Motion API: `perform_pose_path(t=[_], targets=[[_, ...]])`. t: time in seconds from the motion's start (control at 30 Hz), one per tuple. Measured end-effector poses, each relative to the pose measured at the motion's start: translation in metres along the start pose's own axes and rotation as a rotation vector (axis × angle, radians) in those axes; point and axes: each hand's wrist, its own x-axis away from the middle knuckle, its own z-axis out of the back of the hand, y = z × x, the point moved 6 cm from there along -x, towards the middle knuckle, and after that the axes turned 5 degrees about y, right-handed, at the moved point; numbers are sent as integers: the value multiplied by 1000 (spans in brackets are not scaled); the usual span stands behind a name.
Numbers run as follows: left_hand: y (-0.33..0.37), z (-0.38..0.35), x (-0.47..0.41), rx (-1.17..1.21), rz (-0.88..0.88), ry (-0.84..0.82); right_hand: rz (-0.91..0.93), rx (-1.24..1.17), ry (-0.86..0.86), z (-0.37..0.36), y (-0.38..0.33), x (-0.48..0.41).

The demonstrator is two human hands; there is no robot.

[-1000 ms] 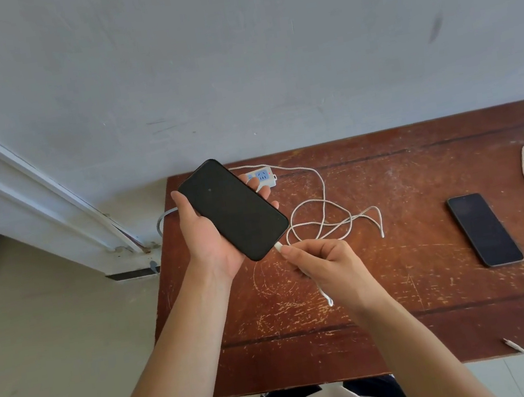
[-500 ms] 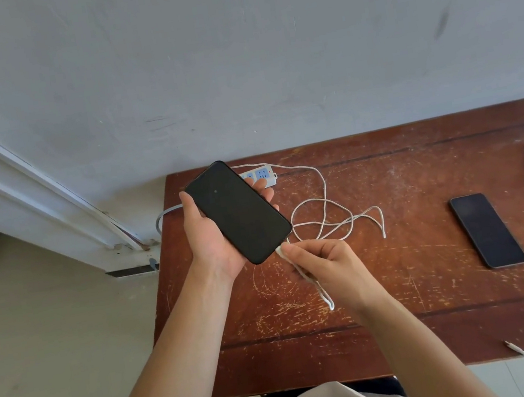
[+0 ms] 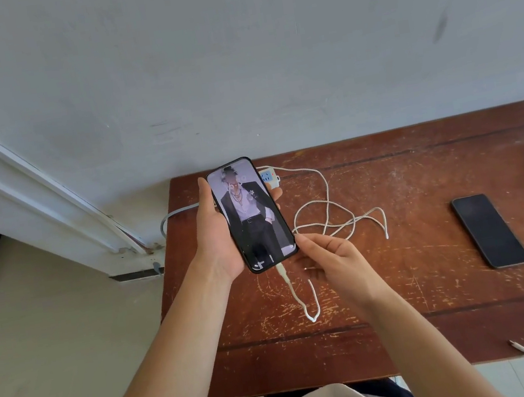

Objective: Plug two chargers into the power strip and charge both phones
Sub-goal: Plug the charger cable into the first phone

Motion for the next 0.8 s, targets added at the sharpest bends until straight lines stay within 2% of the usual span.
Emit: perform_pose_path(t=[0.13, 0.43, 0.8], targets=[[0, 1, 7, -56, 44, -43, 50, 22, -13, -1, -2, 3], [2, -2, 17, 10, 89, -164, 78, 39, 15, 0, 6, 3], [-3, 11, 16, 64, 159, -119, 22, 40, 29, -5, 20, 2]])
